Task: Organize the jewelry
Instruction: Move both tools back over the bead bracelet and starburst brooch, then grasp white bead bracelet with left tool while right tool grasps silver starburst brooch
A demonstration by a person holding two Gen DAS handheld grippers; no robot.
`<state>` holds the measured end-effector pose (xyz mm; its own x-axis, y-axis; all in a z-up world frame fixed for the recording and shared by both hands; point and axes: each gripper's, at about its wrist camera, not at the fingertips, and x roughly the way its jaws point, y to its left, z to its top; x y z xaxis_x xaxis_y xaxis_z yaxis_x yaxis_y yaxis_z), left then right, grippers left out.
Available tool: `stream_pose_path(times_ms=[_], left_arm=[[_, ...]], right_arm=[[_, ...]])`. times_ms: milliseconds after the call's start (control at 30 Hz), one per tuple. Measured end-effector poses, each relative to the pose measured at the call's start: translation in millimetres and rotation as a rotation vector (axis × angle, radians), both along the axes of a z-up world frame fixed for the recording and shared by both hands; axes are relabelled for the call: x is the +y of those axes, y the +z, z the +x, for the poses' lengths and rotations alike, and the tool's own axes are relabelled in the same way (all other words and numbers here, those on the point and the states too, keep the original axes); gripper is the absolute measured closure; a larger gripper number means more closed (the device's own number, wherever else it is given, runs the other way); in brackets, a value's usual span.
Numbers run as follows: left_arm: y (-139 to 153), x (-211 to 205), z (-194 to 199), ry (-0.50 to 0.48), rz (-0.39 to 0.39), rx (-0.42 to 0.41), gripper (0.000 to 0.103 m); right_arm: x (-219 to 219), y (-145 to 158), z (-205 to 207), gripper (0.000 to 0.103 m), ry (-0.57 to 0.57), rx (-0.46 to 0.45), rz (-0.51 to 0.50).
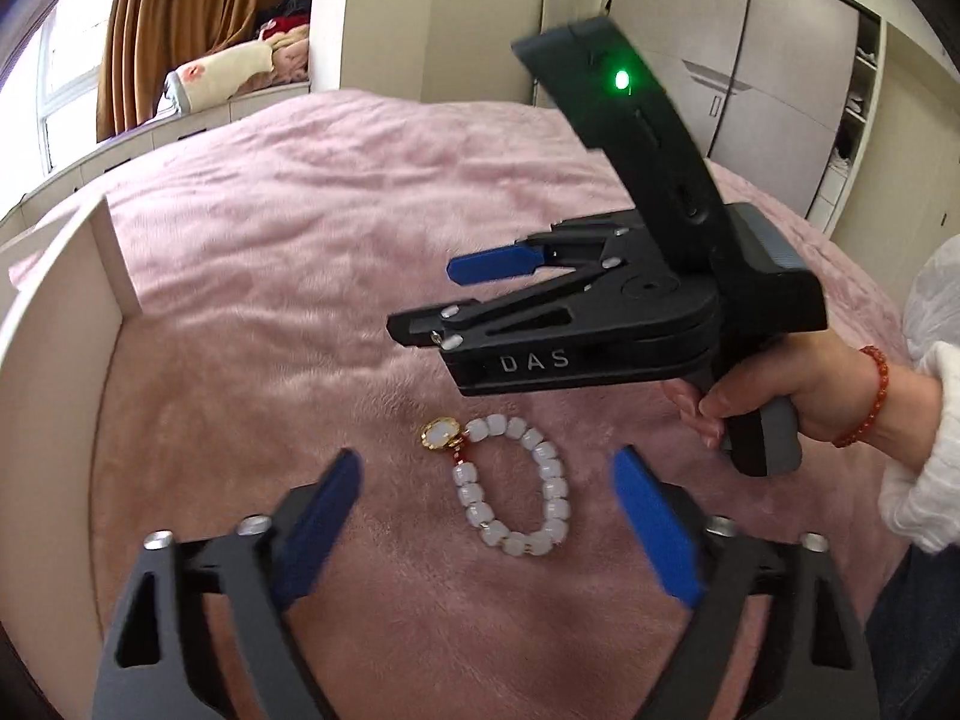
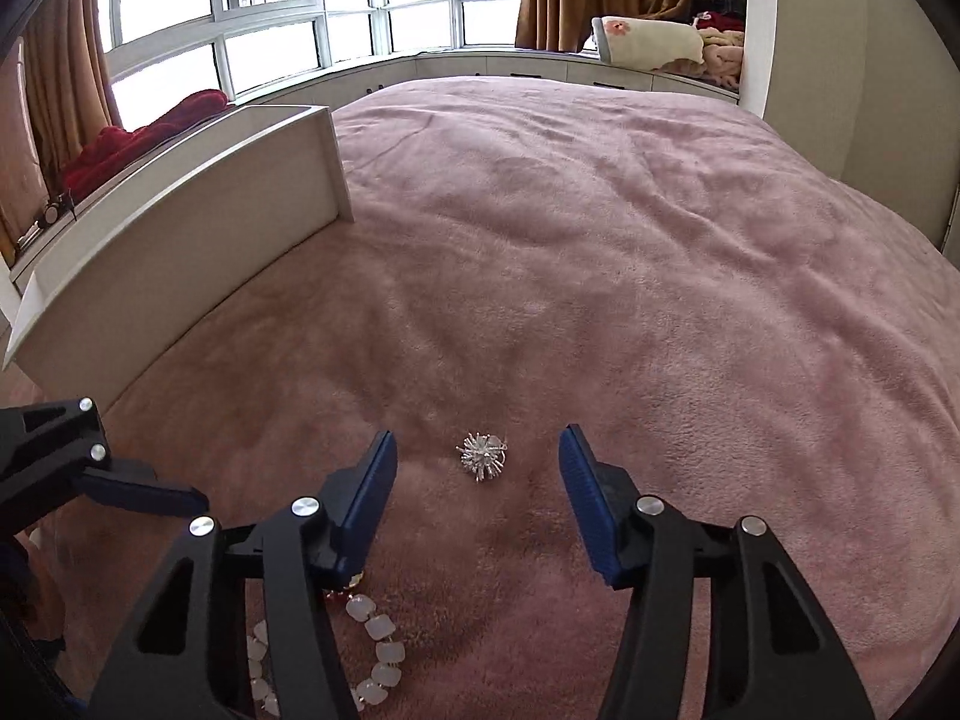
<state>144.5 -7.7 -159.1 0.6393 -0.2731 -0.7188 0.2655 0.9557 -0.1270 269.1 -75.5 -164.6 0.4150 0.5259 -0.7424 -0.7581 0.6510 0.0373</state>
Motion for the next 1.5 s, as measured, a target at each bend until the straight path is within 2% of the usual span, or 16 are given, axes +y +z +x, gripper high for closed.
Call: stream_pose_path(times_ms=[133, 233, 400, 533, 600, 667, 733, 833, 933, 1000, 1067, 1300, 1500], left_arm=[[-23, 1, 11, 0.012, 0.016, 0.058, 0.033], [-32, 4, 14, 0.031, 0.005, 0.063, 0.041], [-30, 6, 12, 0.036, -0.023, 0.065, 0.056], [-27, 0, 12, 0.018, -0.068, 0.086, 0.059], [-29, -7, 13, -0.005, -0.055, 0.096, 0.076], [-32, -13, 15, -0.016, -0.018, 0.105, 0.081], [-34, -12, 18, -0.008, -0.015, 0.118, 0.087], [-34, -6, 23, -0.003, -0.036, 0.155, 0.088], [-32, -7, 30, -0.003, -0.02, 0.193, 0.088], [-28, -4, 33, 0.009, -0.035, 0.215, 0.088], [-22, -1, 35, 0.013, -0.051, 0.214, 0.088], [-10, 9, 34, 0.024, -0.098, 0.215, 0.088], [10, 20, 22, 0.034, -0.121, 0.175, 0.088]], right_arm=[[8, -14, 6, 0.054, 0.002, 0.007, -0.037], [11, -23, 5, 0.055, 0.004, -0.002, -0.063], [13, -27, 0, 0.068, 0.024, -0.02, -0.075], [12, -27, 2, 0.072, 0.031, 0.001, -0.058], [11, -27, 4, 0.072, 0.029, 0.014, -0.05], [10, -27, 4, 0.072, 0.027, 0.021, -0.048], [10, -27, 4, 0.072, 0.028, 0.022, -0.049], [10, -27, 4, 0.072, 0.027, 0.027, -0.044], [8, -26, 4, 0.072, 0.027, 0.032, -0.037], [7, -26, 4, 0.075, 0.026, 0.032, -0.03], [5, -25, 4, 0.083, 0.025, 0.035, -0.016], [2, -22, 6, 0.084, 0.027, 0.059, 0.014], [3, -17, -1, 0.084, 0.035, 0.061, 0.017]])
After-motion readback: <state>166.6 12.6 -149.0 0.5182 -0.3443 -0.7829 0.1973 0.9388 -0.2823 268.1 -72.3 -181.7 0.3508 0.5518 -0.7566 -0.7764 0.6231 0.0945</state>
